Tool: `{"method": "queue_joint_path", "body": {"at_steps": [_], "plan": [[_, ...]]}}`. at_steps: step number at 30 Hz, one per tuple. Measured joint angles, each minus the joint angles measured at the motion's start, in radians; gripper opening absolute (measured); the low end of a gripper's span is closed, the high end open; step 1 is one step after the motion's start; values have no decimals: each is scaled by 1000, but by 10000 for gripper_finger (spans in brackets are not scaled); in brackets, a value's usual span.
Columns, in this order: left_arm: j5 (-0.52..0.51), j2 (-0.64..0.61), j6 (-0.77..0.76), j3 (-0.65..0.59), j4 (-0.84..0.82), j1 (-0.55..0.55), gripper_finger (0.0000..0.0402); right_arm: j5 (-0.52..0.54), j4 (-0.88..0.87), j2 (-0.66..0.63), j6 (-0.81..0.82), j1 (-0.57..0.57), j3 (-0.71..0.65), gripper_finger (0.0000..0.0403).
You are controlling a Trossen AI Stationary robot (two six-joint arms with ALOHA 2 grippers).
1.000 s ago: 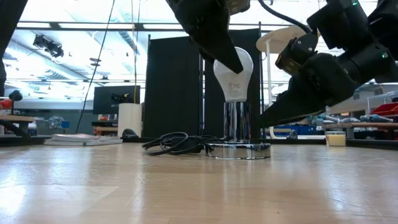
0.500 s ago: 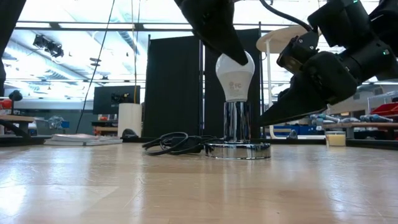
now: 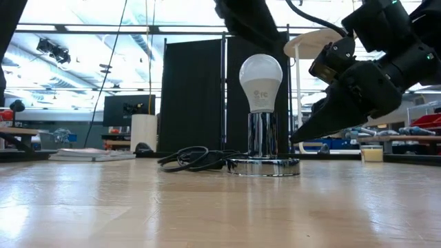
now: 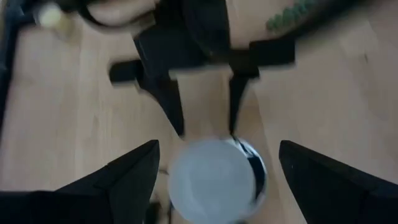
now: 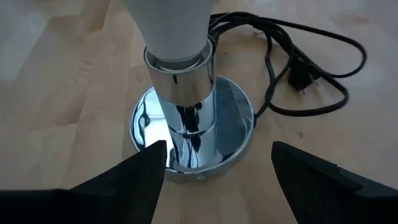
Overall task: Screw lightbulb
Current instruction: Insert the lightbulb into the silver lamp
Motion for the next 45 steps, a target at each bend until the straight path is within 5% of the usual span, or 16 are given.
{"method": "queue_joint_path", "body": {"at_steps": [7, 14, 19, 29, 38, 42, 45], "plan": [[-28, 0, -128, 8, -264, -50, 334, 6, -206, -156, -4, 0, 0, 299], [-138, -20, -179, -2, -304, -131, 331, 19, -365, -285, 7, 0, 0, 299], [-170, -79, -235, -151, -261, -160, 310, 28, -415, -363, 24, 1, 0, 299], [-176, -291, -282, -609, 171, -152, 262, 27, -420, -399, 21, 1, 15, 299], [-176, -321, -252, -994, 857, -100, 255, 42, -630, -399, 21, -1, 164, 299], [-154, -313, -265, -1092, 1073, -89, 255, 55, -720, -399, 12, -2, 234, 299], [-57, -312, -282, -1105, 1070, -91, 254, 57, -747, -399, 2, -8, 262, 299]]}}
